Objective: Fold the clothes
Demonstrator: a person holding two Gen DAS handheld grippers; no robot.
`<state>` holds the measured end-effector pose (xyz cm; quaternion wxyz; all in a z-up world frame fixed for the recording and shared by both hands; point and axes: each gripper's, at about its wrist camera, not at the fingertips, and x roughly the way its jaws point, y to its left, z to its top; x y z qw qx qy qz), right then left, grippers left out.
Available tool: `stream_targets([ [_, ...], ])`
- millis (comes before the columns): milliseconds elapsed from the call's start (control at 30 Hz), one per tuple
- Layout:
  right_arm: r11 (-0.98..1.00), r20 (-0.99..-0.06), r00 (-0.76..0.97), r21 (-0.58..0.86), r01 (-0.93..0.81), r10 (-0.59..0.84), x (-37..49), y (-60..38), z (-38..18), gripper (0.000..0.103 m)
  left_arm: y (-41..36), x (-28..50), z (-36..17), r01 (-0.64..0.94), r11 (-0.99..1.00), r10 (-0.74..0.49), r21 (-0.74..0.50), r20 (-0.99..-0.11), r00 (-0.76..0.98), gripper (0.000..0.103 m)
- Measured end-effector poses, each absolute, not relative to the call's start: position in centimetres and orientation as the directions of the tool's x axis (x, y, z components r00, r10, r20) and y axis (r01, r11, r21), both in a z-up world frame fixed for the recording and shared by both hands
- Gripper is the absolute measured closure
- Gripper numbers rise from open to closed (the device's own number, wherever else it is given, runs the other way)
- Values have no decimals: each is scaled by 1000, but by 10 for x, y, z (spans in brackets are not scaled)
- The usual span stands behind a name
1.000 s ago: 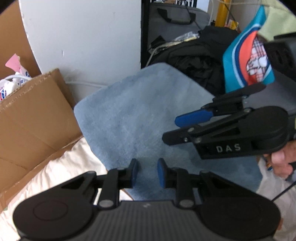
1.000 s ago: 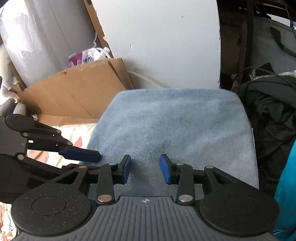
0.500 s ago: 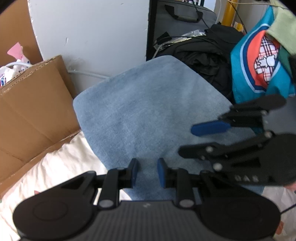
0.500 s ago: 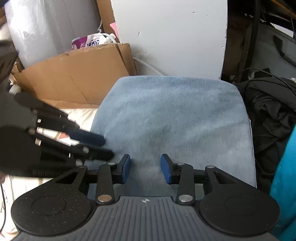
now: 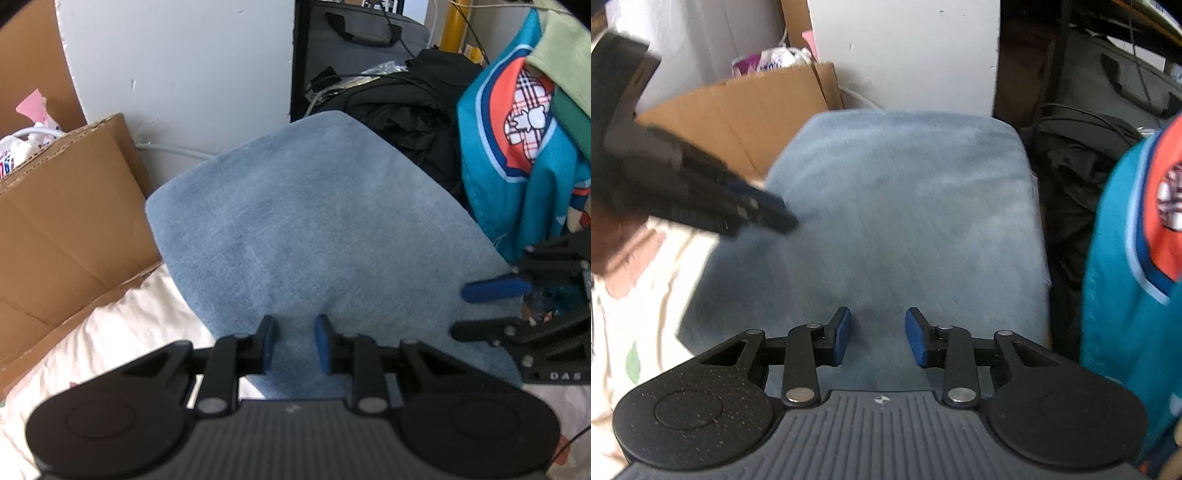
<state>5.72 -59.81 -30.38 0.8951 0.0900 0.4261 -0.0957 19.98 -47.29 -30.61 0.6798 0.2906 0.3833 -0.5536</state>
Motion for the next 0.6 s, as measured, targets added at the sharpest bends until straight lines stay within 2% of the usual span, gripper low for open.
stream_targets([
  [400,873,-739,631,124,472,-236,-9,-624,-298,65,-441,192,-294,960,271,-547,-64,-831,99,75],
  [500,834,-722,634,149,532,-275,-22,-632,-298,64,-430,190,-291,946,310,-537,-91,-838,96,61],
  [600,797,-708,646,200,570,-284,-28,-637,-301,63,-419,189,-288,929,348,-527,-124,-846,85,58],
])
